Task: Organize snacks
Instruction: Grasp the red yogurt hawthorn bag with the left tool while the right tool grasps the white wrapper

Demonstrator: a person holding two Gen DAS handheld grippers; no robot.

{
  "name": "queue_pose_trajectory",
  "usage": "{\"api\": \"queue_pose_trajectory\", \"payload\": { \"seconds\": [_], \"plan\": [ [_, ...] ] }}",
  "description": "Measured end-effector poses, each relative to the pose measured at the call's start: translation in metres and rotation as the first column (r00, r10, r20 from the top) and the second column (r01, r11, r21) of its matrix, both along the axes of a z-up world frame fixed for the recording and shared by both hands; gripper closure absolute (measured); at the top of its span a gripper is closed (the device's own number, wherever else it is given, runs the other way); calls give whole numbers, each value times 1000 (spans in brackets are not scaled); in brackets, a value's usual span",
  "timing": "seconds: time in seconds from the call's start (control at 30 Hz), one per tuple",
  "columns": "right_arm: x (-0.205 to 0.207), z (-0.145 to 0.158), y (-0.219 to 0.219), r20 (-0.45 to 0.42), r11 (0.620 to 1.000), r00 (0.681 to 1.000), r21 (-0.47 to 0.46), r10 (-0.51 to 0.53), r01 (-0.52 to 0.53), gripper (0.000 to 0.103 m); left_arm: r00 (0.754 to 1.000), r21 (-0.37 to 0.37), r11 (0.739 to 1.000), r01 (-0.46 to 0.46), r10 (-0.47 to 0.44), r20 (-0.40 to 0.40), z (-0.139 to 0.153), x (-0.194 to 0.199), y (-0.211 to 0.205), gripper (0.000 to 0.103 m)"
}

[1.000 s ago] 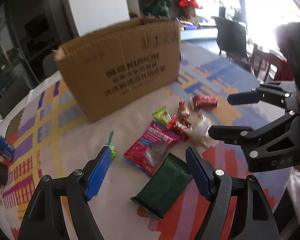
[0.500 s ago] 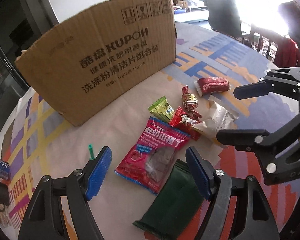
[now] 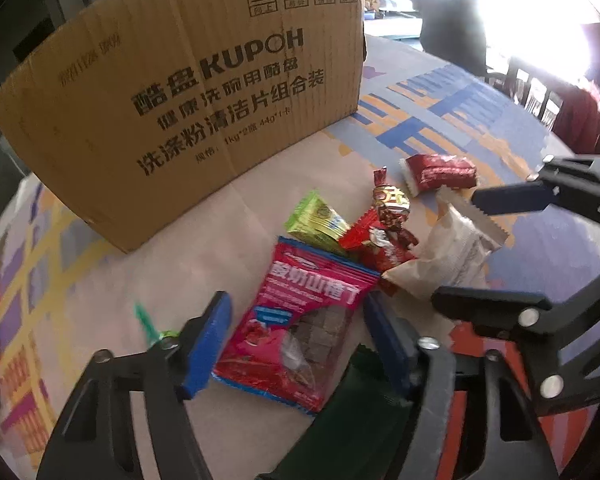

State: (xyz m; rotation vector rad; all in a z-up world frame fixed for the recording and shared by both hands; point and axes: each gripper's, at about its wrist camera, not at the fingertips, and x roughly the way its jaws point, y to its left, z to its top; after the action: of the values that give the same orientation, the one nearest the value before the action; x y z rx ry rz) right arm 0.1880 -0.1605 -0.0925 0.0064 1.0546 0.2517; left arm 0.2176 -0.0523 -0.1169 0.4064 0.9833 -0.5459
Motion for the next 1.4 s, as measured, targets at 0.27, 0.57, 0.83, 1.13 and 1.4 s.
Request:
{"api": "queue_pose_trajectory", "payload": {
  "seconds": [0.27,0.57,0.83,1.13,1.4],
  "plan": [
    [6,-7,5,-28,999,1000,39,0,1,32,999,-16,999,-37,37,-4,5,-1,8,62],
    [1,-5,4,-25,999,1000,52,1,0,67,994,-56,994,-91,94,48,29,-13,9,63],
    [-9,19,0,42,998,999,62,2,-5,74,985,-124,982,-146,156,79,57,-24,12,63],
    [-14,57,-4,138,996,990,89,-4,-8,74,970,-198,962,-188,213,113,89,-28,16,63],
    [-6,91,-7,229,994,973,112,-19,-7,74,951,-262,941,-213,262,167,124,-19,22,63]
  ]
}}
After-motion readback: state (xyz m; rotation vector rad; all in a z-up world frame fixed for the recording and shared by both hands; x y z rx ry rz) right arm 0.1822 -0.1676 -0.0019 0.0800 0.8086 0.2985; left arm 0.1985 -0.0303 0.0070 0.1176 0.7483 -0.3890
